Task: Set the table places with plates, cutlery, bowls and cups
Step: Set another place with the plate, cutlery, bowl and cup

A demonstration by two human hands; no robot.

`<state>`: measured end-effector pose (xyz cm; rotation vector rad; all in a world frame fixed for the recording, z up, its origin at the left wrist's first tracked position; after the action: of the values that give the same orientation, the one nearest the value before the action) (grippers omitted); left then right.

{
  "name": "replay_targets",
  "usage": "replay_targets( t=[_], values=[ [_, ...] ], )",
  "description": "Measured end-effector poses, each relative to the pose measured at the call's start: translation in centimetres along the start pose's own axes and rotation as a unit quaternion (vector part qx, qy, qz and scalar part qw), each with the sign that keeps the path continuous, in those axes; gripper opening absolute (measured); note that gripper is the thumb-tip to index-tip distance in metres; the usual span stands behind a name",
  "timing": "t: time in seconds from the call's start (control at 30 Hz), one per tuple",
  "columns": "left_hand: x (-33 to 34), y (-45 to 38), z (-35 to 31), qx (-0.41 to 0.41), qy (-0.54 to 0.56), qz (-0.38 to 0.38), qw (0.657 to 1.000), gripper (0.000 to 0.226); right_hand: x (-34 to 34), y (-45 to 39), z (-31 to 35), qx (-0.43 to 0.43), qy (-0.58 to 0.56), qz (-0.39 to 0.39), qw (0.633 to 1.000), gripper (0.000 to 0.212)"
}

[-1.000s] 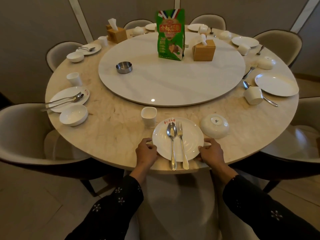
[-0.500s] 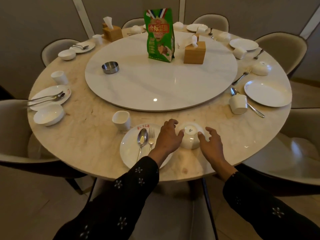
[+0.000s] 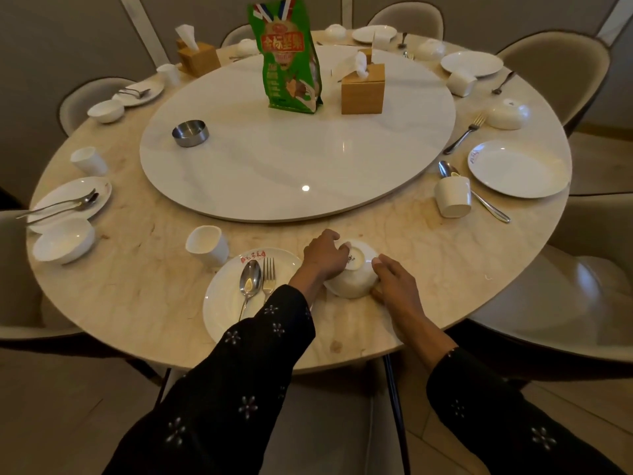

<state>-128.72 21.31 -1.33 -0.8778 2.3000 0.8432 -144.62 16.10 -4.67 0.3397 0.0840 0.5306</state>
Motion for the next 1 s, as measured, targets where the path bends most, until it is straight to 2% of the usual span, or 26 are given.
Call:
replay_targets(
  t=[0.1, 0.23, 0.3, 0.4, 0.5, 0.63, 0.7, 0.8, 0.87, 0.93, 1.0],
  values=[
    [-0.8, 0.2, 0.3, -0.01, 0.124, -0.008, 0.992, 0.045, -0.3, 0.2, -0.1, 0.001, -0.047, -0.008, 0.999, 0.032],
    [-1.0, 1.3, 0.6, -0.037, 0.378, 0.071, 0.922, 0.045, -0.2, 0.7, 0.6, -0.023, -0.083, 0.007, 0.996, 0.023],
    [-1.3, 2.2, 0.1, -0.02, 0.418, 0.113, 0.901, 0.042, 0.0, 0.9, 1.0, -0.017, -0.102, 0.021, 0.994, 0.021],
    [-1.9, 3.8, -0.5, 0.034, 0.378, 0.145, 0.914, 0.041, 0.9, 1.6, 1.7, 0.029, -0.111, 0.066, 0.991, 0.034],
    [-2.6, 5.3, -0.5, 0.075, 0.324, 0.163, 0.929, 0.05, 1.8, 2.5, 2.1, 0.088, -0.137, 0.094, 0.982, 0.042],
    [-3.2, 7.7, -0.9, 0.123, 0.268, 0.199, 0.934, 0.059, 2.8, 3.9, 2.2, 0.133, -0.175, 0.129, 0.967, 0.057],
    [-3.5, 8.7, -1.1, 0.14, 0.242, 0.195, 0.94, 0.059, 3.1, 4.5, 2.1, 0.149, -0.215, 0.132, 0.956, 0.06],
    [-4.4, 9.5, -0.9, 0.152, 0.237, 0.162, 0.946, 0.054, 3.7, 5.4, 2.4, 0.147, -0.274, 0.144, 0.94, 0.059],
    [-4.8, 10.2, -0.8, 0.157, 0.259, 0.133, 0.944, 0.048, 3.9, 6.0, 2.7, 0.127, -0.293, 0.145, 0.937, 0.05],
    [-5.1, 10.4, -0.5, 0.145, 0.257, 0.066, 0.953, 0.05, 4.1, 6.4, 3.0, 0.111, -0.306, 0.137, 0.935, 0.049],
    [-5.3, 10.5, 0.8, 0.074, 0.251, -0.016, 0.965, 0.06, 4.3, 6.8, 3.3, 0.105, -0.312, 0.137, 0.934, 0.06]
  ],
)
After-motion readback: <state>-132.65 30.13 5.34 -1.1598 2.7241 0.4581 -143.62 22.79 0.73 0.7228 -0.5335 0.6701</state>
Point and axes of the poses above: each hand's wrist, its own y-axis away from the middle knuckle, its own x-axis out of the palm, z = x × y, the point moved 7 cm from there along -y, towards the middle knuckle, and after that the axes turned 4 degrees about -x, right-handed, at the moved point
